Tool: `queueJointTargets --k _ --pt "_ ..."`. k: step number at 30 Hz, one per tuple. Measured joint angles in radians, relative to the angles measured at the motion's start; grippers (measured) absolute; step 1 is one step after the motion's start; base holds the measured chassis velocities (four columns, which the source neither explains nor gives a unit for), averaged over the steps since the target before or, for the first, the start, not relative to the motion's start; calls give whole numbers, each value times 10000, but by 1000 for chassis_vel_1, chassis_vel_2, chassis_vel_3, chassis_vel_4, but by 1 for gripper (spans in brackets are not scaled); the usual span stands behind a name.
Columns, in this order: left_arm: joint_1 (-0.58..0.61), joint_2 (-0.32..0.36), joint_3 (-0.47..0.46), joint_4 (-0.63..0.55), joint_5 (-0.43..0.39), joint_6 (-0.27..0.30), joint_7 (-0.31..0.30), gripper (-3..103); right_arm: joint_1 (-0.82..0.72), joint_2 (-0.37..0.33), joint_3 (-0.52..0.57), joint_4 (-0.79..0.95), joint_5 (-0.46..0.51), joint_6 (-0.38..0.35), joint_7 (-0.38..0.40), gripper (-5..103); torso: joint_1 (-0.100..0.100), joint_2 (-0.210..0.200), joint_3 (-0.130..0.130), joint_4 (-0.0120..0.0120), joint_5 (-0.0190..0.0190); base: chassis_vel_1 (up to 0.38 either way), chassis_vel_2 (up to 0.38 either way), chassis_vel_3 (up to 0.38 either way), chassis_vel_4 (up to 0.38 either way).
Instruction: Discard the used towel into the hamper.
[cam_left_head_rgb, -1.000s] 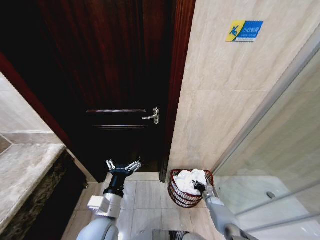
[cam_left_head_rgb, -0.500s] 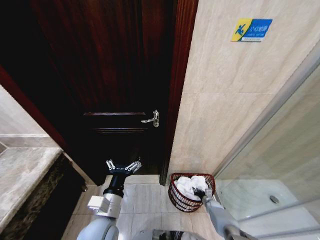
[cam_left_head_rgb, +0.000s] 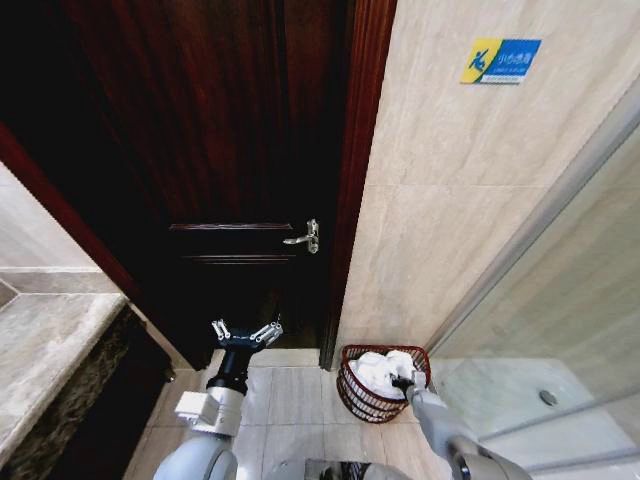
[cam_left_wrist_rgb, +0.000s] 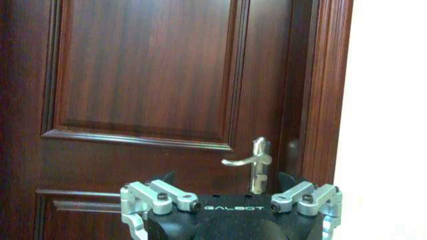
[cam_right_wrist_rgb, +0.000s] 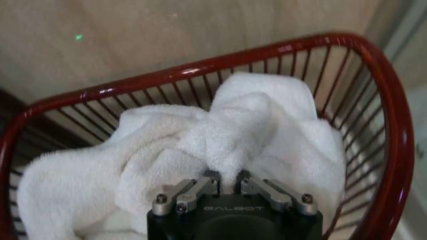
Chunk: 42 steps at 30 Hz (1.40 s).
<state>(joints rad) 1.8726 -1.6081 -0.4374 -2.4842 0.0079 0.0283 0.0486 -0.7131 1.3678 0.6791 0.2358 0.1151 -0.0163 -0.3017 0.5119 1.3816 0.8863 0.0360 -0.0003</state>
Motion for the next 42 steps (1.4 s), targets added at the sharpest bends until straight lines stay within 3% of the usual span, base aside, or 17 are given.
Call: queueJointTargets --k 4,28,36,38,41,42 --pt "0 0 0 0 0 0 0 100 51 110 74 -180 428 -246 -93 14 -1 1 -1 0 1 0 0 0 0" --pt "0 0 0 0 0 0 0 100 -304 214 48 -281 -406 -145 -149 14 -5 0 -2 0 1 -33 31 33 -35" --pt "-1 0 0 0 0 0 0 100 -418 177 -45 222 159 -156 -106 13 0 -1 1 2 6 0 0 0 0" --pt "-1 0 0 0 0 0 0 100 -524 167 -89 518 230 -199 -100 18 0 -1 1 2 4 0 0 0 0" --pt "-1 0 -1 0 0 0 0 100 -1396 190 -230 2119 429 -531 -89 34 0 -1 1 2 2 0 0 0 0" --pt "-1 0 -1 0 0 0 0 100 -1396 190 -230 2119 429 -531 -89 34 0 -1 1 2 2 0 0 0 0"
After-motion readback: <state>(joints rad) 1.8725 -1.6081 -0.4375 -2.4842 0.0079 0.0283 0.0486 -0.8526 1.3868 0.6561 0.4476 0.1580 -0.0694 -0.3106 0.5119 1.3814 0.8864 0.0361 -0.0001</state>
